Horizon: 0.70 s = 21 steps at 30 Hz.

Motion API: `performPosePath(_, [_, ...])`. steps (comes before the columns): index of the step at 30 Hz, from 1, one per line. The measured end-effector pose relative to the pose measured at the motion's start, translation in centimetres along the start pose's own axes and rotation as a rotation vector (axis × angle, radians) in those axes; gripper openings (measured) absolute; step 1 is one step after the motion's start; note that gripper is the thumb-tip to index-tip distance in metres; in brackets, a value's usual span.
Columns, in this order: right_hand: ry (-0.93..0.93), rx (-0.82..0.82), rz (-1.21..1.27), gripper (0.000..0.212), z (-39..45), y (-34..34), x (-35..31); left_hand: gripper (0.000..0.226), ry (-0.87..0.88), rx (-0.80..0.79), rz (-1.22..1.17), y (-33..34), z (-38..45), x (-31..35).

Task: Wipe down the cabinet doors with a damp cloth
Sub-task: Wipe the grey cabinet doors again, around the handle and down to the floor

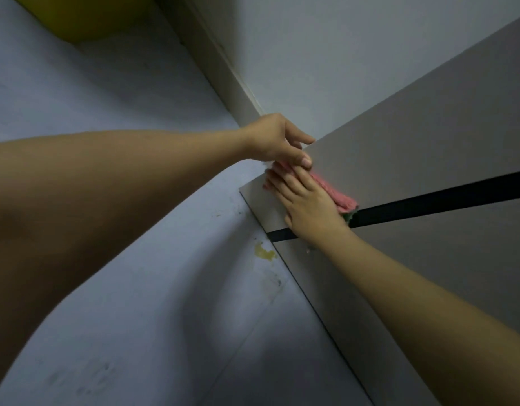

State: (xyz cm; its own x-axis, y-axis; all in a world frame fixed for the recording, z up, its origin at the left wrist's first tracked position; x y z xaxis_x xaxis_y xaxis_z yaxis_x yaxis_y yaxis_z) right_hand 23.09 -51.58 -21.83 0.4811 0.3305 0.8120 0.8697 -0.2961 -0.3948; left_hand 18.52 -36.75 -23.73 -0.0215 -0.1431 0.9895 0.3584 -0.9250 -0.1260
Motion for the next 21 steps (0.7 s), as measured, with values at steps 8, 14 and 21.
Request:
performPosePath(8, [-0.15,-0.182,-0.016,0.066,-7.2,3.2,-1.5,0.055,-0.093,0.017,-0.157,0.5,-0.3,-0.1])
performPosePath(14, [-0.029,0.041,-0.052,0.066,1.8,1.8,-2.9,0.056,-0.129,0.046,-0.185,0.7,-0.5,0.0])
performPosePath(21, [-0.164,-0.158,-0.049,0.067,-8.6,6.8,-5.6,0.041,-0.186,0.13,-0.221,1.3,-1.6,0.2])
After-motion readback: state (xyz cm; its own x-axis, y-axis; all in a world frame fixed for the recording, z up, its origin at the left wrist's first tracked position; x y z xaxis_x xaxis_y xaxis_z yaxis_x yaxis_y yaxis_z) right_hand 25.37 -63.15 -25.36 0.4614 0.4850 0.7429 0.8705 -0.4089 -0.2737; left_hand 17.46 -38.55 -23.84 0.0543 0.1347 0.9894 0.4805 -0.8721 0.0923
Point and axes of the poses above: each hand's wrist, its own z-axis towards the middle knuckle, its own y-axis out of the palm, x = y × z, the point moved 2 cm from there along z, towards the middle knuckle, and after that the axes turned 6 degrees about y, right-handed, at the moved point
